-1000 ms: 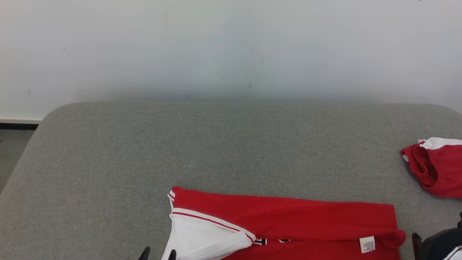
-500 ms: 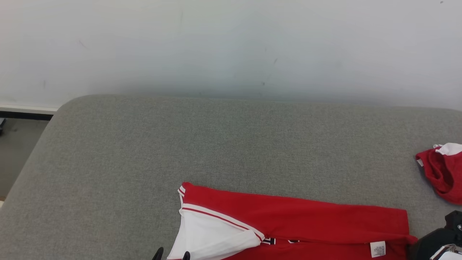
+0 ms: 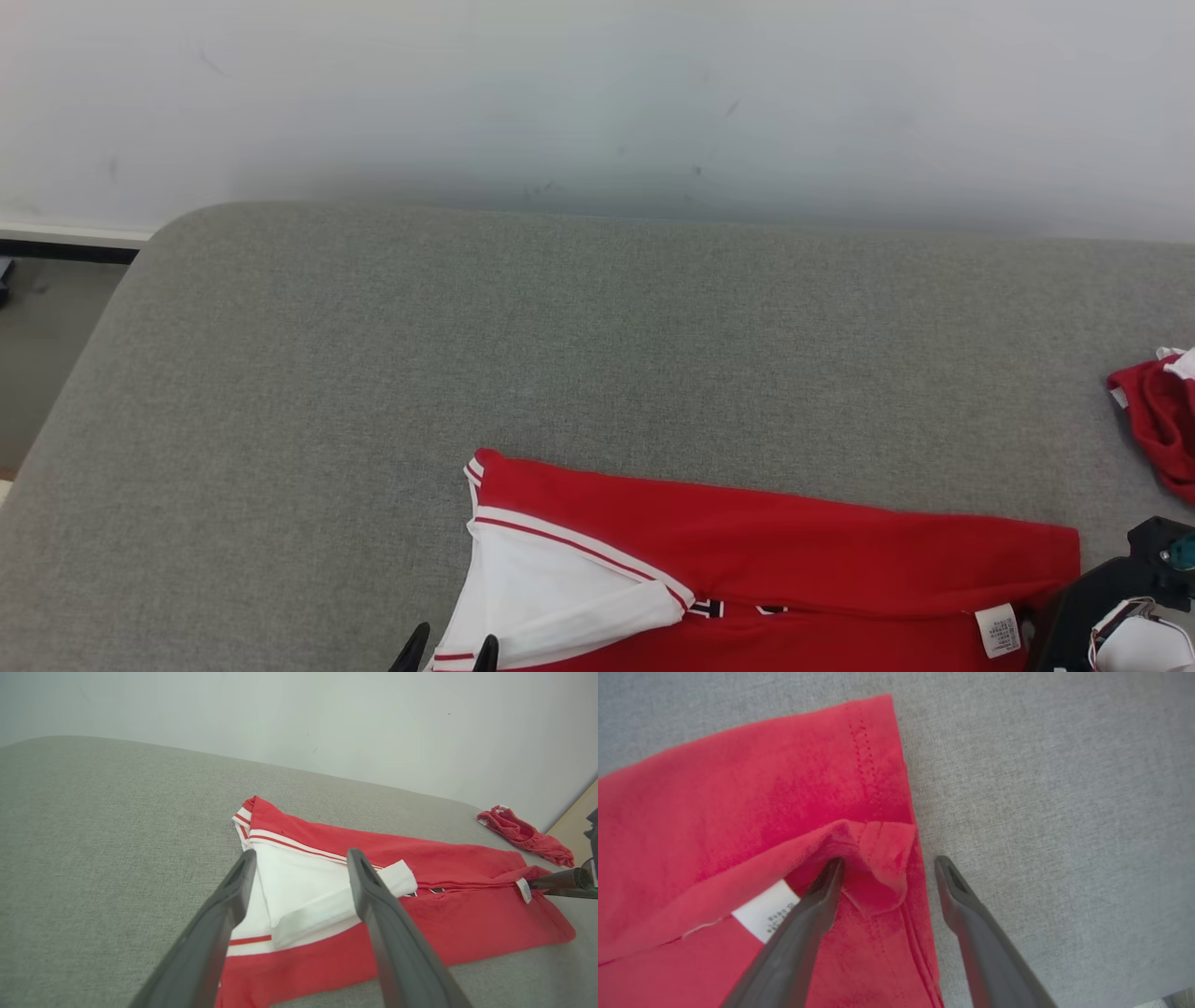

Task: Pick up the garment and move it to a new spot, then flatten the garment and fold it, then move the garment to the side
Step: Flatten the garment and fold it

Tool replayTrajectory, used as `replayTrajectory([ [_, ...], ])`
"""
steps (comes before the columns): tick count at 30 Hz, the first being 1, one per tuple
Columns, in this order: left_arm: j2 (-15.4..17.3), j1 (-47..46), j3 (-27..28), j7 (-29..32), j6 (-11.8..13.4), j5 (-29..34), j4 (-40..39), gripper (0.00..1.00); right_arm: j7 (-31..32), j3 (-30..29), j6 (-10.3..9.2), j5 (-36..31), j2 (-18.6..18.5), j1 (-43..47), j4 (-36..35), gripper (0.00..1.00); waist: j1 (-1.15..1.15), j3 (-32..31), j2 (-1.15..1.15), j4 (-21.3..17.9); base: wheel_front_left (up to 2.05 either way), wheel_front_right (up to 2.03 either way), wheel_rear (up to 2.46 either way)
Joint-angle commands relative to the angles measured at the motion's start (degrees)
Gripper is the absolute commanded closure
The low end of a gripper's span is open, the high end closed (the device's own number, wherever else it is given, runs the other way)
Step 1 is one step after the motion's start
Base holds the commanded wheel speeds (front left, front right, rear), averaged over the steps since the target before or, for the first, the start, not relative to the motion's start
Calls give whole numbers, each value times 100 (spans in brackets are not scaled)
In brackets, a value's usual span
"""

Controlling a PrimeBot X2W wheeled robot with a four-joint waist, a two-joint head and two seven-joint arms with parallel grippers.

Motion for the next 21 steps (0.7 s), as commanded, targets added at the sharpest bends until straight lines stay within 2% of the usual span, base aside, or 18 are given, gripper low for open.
replayTrajectory([
  [1,-7,-35,15,-33,-34,54,18,0,49,21,2,-64,-20,-23,79,0,-1,80,-1,44,0,0,0],
  [7,24,-102,36,-34,-80,51,52,0,367,46,2,-102,-47,-109,469,0,-1,169,-1,99,0,0,0],
  [8,28,-108,38,-34,-86,47,55,0,415,32,2,-115,-53,-113,490,25,-1,176,-1,103,0,0,0],
  [9,32,-114,42,-34,-90,44,59,0,452,55,2,-119,-68,-103,499,73,-1,183,-1,106,0,0,0],
  [10,32,-114,42,-34,-90,44,59,0,452,55,2,-119,-68,-103,499,73,-1,183,-1,106,0,0,0],
  [11,38,-116,51,-34,-99,22,66,0,516,110,2,-134,-105,-64,485,100,-1,185,-1,105,0,0,0],
  [21,31,-92,48,-34,-68,-12,71,0,513,-77,-4,-211,-228,-47,39,100,-1,151,-1,1,0,0,0],
])
